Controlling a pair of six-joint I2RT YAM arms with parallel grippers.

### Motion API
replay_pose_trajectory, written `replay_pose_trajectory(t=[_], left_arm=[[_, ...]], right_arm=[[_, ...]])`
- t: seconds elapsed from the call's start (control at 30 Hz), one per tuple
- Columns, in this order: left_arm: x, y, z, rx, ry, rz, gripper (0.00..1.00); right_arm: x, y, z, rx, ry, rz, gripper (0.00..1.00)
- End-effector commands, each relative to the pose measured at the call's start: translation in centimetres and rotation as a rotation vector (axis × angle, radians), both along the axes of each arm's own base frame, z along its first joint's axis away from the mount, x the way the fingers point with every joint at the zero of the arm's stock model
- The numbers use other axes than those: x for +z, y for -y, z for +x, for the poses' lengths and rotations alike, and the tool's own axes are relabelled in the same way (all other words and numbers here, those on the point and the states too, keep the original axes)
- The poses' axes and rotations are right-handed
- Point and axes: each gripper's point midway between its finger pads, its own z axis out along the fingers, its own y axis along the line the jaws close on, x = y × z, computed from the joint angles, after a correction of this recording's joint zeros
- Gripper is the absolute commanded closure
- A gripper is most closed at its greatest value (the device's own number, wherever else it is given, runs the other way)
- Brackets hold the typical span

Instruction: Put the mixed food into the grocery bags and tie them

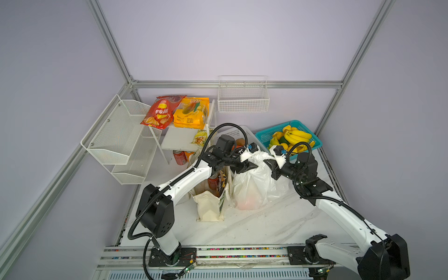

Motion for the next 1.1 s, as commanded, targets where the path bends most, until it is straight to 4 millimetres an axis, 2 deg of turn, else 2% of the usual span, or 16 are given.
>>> replay_pose_trajectory(t=[0.0,0.13,0.37,0.4,0.47,0.63,0.83,0.93,1.07], left_arm=[[4.8,1.1,0.0,-0.053,0.098,-0.078,0.57],[5.1,1.4,0.5,-0.047,0.099,-0.084,0.67],[3.9,1.0,1.0,-0.034,0.144,-0.043,0.98],[3.7,1.0,1.0,-0.034,0.153,-0.034,1.00],[3.4,0.8,1.1,-0.031,0.173,-0.022,1.00],[2.8,0.5,1.1,-0.031,0.212,0.002,1.00],[2.4,0.5,0.3,-0.070,0.243,0.011,1.00],[2.4,0.6,0.0,-0.084,0.244,0.008,1.00],[2.2,0.6,-0.1,-0.098,0.248,0.015,1.00]], right_arm=[[1.0,-0.2,-0.6,0.028,0.043,0.007,1.00],[1.0,-0.3,-0.6,0.029,0.043,0.005,1.00],[1.1,0.0,-0.6,0.012,0.051,0.000,1.00],[1.0,0.1,-0.6,0.007,0.051,-0.008,0.91],[0.8,0.7,-0.4,-0.020,0.065,-0.043,0.70],[1.5,0.9,-0.5,-0.019,0.123,-0.080,0.48],[0.7,-0.1,0.3,0.034,0.085,-0.125,0.36],[0.5,-0.1,0.9,0.028,0.100,-0.152,0.35],[0.8,-1.1,0.2,0.109,0.108,-0.143,0.34]])
